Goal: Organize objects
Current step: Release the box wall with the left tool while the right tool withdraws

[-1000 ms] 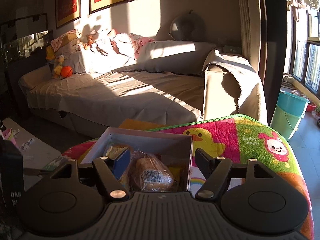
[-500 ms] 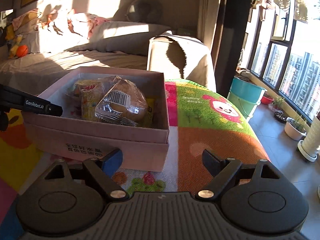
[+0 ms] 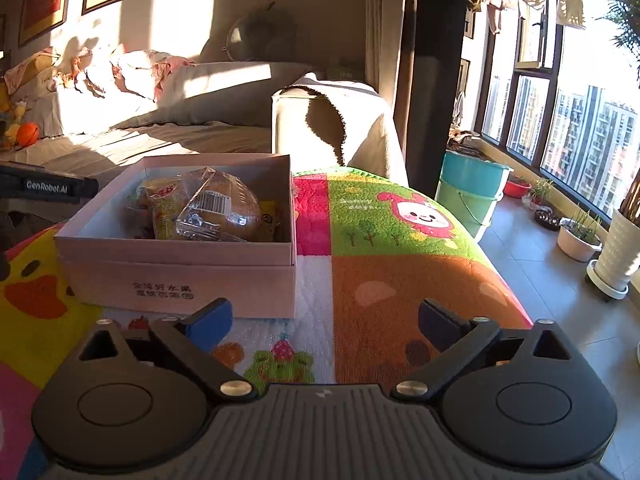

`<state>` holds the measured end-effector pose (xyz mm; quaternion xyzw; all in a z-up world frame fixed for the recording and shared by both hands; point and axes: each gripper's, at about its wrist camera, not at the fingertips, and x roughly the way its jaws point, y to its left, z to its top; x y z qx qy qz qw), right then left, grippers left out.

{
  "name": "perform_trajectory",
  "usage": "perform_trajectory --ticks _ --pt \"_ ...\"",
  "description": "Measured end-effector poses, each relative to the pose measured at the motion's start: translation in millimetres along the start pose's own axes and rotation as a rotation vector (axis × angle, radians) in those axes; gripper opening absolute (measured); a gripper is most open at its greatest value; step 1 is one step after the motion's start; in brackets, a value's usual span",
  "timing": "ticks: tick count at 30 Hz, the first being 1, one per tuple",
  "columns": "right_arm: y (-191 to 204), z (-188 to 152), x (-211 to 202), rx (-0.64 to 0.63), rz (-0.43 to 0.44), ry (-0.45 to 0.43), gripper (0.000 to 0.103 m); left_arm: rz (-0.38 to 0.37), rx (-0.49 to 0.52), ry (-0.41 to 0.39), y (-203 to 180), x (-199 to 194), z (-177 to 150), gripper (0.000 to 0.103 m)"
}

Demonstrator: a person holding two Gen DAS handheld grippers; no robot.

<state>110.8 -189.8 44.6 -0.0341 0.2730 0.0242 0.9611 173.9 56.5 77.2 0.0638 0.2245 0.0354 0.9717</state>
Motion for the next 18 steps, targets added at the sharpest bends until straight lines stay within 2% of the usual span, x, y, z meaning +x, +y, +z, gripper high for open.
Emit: perform_trajectory --ticks 2,4,6,8,11,13,16,18 --pt "0 -9 -23 -0.013 0.04 0.014 0.103 -0.015 -0.056 -0.065 5 -43 -3 0.087" --pt "7 -22 -39 -0.05 0.069 0.039 0.103 -0.078 -0.117 -0.078 5 -84 -18 0.087" --pt "13 -35 -47 -0.078 0.09 0.074 0.103 -0.148 -0.124 -0.026 -5 -113 -46 0.087" --pt "18 -48 -53 -0.083 0.103 0.097 0.103 -0.166 -0.108 0.043 -19 -129 -77 0.087" --pt "20 -59 -52 -0.074 0.089 0.119 0.103 -0.194 -0.107 0.114 -39 -136 -109 0.087" --pt "19 -70 -44 -0.073 0.078 0.16 0.103 -0.163 -0.096 0.136 -48 -136 -122 0.086" --pt "2 -75 -43 0.028 0.12 0.156 0.103 -0.135 -0.095 0.19 -56 -127 -129 0.084" --pt "-4 -77 -47 0.08 0.099 0.138 0.103 -0.106 -0.083 0.196 -61 -124 -136 0.087"
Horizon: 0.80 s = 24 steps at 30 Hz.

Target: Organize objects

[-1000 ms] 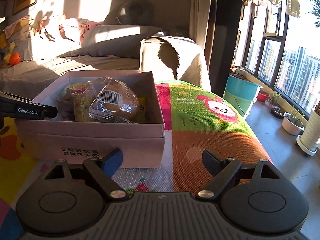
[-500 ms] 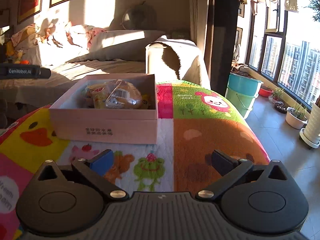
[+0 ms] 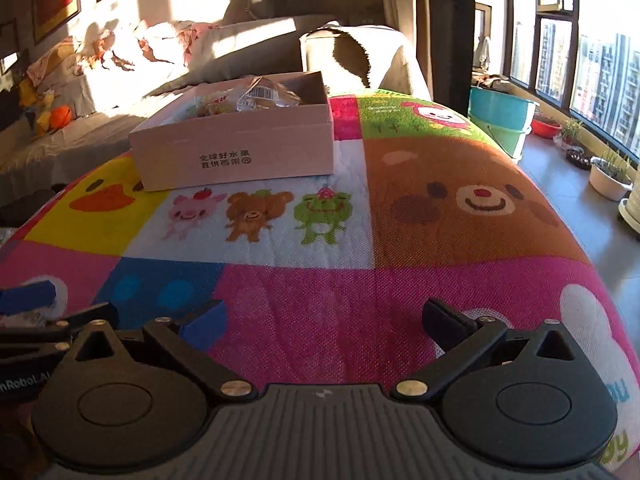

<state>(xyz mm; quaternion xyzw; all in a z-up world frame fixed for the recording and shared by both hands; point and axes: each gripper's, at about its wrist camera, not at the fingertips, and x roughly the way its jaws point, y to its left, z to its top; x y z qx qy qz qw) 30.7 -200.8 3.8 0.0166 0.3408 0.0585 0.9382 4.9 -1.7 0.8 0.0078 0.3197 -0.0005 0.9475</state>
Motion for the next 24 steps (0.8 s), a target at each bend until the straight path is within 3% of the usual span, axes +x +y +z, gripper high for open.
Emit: perform_trajectory --ticks 5,11,24 --pt "7.0 -4.7 -1.3 -0.027 -0.066 -0.004 0.103 0.029 -0.016 -0.025 -2.4 -2.6 -7.2 0.089" --pt "1.7 -4.3 -0.7 -0.094 -0.017 -0.021 0.103 0.033 -0.02 -0.02 -2.7 1.9 -4.1 0.09" --pt "5.9 -2.9 4.1 -0.062 -0.002 -0.023 0.103 0.035 -0.027 -0.017 -4.1 2.5 -3.7 0.091"
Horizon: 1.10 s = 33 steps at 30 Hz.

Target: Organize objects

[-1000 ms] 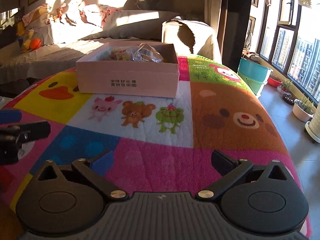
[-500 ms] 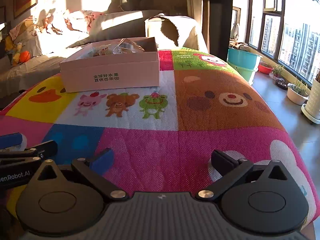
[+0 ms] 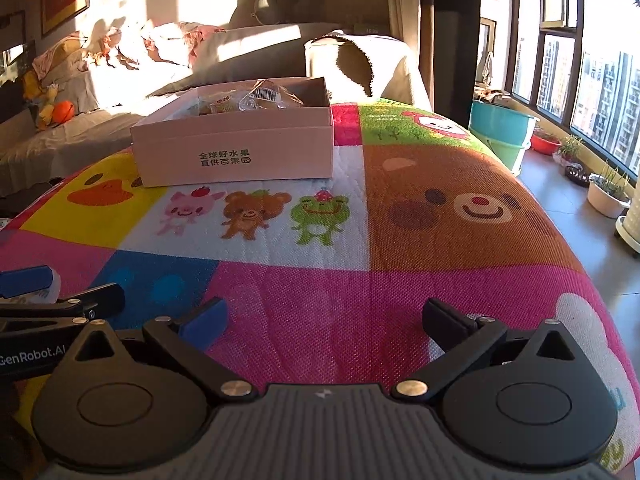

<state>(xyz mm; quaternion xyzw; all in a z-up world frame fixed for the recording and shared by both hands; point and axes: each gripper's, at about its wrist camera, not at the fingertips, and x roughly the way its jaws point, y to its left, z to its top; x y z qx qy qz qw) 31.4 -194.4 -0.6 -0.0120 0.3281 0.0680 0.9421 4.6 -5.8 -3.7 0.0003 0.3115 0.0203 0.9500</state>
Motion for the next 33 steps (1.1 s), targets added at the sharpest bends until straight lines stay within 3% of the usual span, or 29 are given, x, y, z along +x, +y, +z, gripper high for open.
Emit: perform_trajectory --ticks 33 --pt "0.1 -4.9 -4.1 -0.005 -0.006 -0.013 0.103 0.013 -0.027 0.001 -2.5 -6.7 -3.8 0.09"
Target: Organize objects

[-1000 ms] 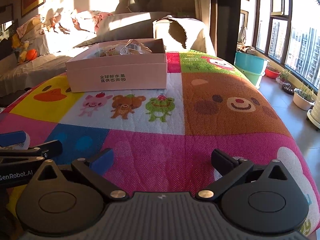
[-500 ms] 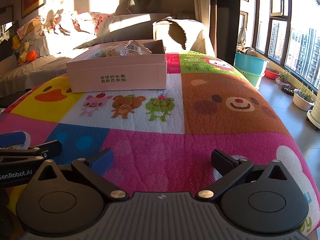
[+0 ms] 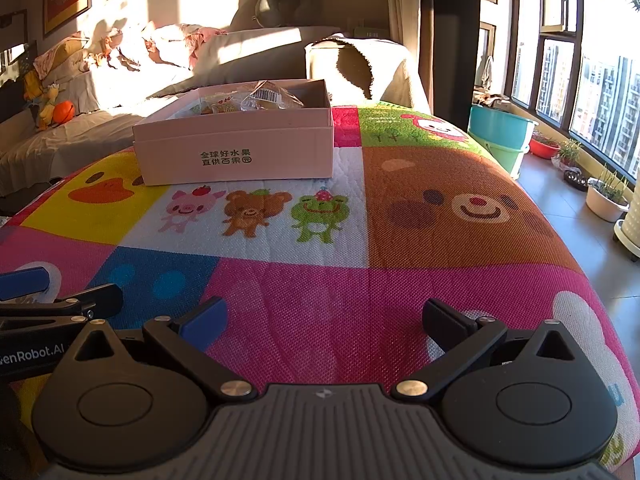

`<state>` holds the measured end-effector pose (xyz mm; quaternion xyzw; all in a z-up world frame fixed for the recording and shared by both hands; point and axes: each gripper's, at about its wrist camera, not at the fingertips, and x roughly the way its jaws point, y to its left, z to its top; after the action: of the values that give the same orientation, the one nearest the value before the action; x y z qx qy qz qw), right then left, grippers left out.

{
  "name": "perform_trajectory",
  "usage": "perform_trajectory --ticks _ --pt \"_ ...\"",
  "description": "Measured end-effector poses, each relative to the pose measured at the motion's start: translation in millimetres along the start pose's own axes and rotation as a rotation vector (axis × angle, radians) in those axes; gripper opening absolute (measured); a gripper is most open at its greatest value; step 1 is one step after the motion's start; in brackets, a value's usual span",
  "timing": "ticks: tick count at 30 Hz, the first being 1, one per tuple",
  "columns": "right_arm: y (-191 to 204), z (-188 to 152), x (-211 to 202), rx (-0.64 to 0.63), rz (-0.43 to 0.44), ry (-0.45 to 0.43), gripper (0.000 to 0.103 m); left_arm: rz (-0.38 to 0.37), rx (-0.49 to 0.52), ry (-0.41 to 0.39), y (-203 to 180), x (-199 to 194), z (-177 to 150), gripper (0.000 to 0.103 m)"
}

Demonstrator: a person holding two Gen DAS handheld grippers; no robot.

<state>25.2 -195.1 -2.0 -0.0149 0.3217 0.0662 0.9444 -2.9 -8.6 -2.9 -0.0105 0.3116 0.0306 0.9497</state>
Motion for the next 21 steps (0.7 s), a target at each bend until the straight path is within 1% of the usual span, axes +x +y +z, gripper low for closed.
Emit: perform_trajectory --ticks 21 --pt "0.0 0.5 -0.1 0.0 0.0 0.0 0.103 -0.003 -0.006 0.0 2.1 0.5 0.9 0.091"
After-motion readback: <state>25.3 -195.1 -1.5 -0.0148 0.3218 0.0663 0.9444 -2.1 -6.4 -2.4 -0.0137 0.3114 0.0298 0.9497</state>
